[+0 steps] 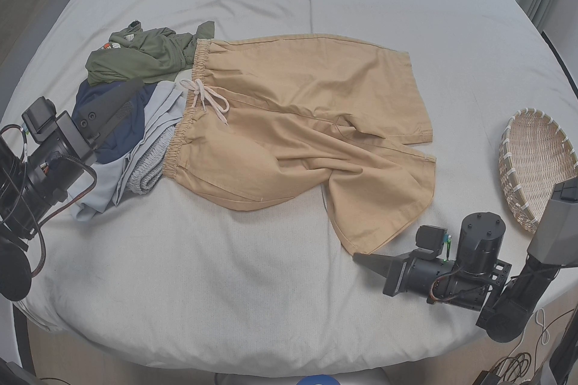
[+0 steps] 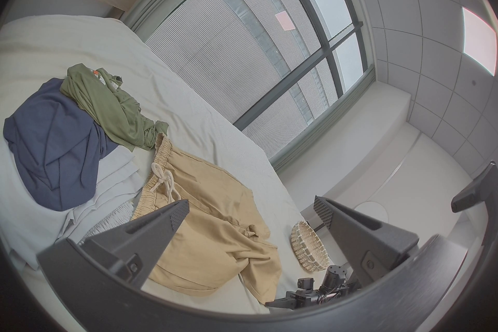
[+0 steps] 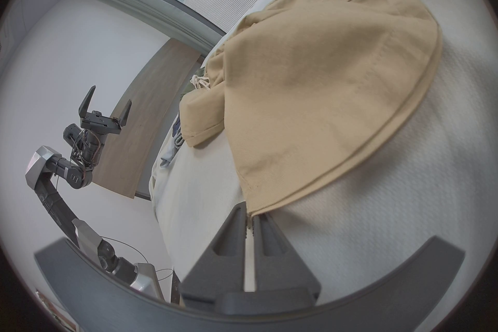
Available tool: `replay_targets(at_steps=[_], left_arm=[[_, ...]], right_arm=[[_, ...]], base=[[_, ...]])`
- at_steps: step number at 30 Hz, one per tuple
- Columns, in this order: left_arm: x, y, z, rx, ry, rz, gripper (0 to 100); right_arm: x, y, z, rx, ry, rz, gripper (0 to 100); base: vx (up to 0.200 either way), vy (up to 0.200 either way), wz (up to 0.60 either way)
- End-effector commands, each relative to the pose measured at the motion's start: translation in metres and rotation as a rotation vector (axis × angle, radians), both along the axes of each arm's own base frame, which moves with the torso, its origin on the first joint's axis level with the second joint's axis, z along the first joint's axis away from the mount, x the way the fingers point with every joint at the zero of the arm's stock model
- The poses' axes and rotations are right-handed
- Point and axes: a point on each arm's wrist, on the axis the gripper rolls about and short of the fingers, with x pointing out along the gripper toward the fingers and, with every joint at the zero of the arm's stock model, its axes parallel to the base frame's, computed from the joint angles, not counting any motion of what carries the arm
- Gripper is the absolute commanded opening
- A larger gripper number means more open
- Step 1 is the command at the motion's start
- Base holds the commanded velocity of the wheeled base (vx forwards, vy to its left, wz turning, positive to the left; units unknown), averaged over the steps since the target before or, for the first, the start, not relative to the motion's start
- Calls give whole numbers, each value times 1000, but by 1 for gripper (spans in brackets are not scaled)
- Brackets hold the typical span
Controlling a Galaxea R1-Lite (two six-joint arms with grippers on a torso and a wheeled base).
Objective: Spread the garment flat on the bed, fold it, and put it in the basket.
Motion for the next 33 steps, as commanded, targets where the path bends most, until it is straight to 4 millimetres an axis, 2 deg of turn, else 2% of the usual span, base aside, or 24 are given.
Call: replay_targets(at_steps=[1, 2, 6, 12, 20, 33], left_arm=[[1, 0, -4, 1, 22, 0, 100], [3, -1, -8, 5, 43, 0, 100], [15, 4, -25, 19, 144, 16, 100], [34, 7, -65, 61, 289, 29, 100], [52, 7, -86, 86, 344, 40, 100], [69, 6, -103, 88, 377, 53, 100]], right_arm=[[-19, -16, 6, -20, 20, -8, 0], [-31, -27, 8, -35, 42, -23, 0], [-49, -55, 13, -62, 62, -82, 0], [-60, -84, 17, -81, 53, -173, 0], [-73, -89, 21, -84, 93, -142, 0], [-73, -90, 23, -74, 86, -141, 0]], base=[[0, 0, 0], [0, 0, 0], [0, 0, 0], [0, 0, 0], [0, 0, 0], [0, 0, 0]])
